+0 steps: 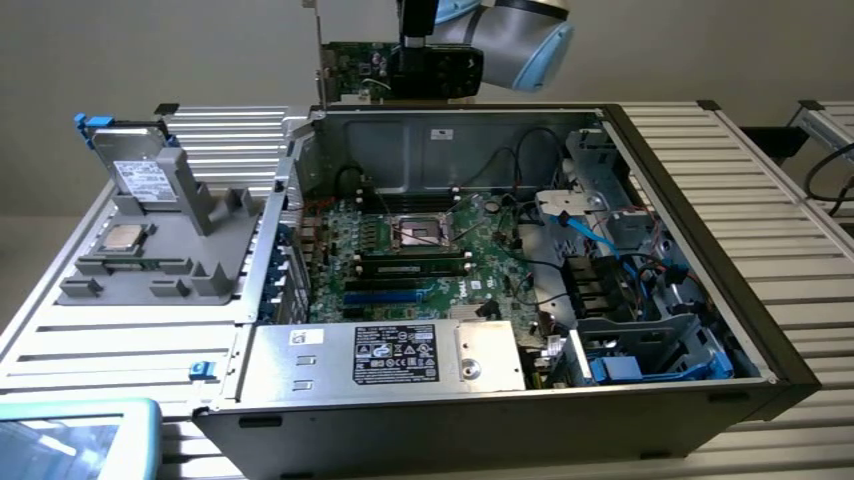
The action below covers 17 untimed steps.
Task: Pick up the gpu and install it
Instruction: 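Insert the gpu into the slot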
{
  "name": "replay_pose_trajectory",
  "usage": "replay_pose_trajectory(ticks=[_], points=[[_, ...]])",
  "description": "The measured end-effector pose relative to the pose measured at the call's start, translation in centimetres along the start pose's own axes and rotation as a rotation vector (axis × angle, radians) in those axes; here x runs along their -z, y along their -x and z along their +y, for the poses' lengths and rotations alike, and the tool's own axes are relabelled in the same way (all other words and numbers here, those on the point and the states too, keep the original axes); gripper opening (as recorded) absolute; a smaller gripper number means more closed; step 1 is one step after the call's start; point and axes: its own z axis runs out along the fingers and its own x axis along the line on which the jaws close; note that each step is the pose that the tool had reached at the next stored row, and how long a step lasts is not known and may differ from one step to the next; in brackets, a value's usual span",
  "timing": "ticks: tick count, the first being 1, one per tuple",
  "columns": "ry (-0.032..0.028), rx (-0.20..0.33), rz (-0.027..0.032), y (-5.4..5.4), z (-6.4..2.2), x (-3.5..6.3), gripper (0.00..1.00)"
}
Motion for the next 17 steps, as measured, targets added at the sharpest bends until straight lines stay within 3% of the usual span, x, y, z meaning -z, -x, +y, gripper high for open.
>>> replay_pose_trajectory(ticks=[17], points=[[-0.0021,-0.025,-0.0003,-3.2,0.33,-2.88,0.27]])
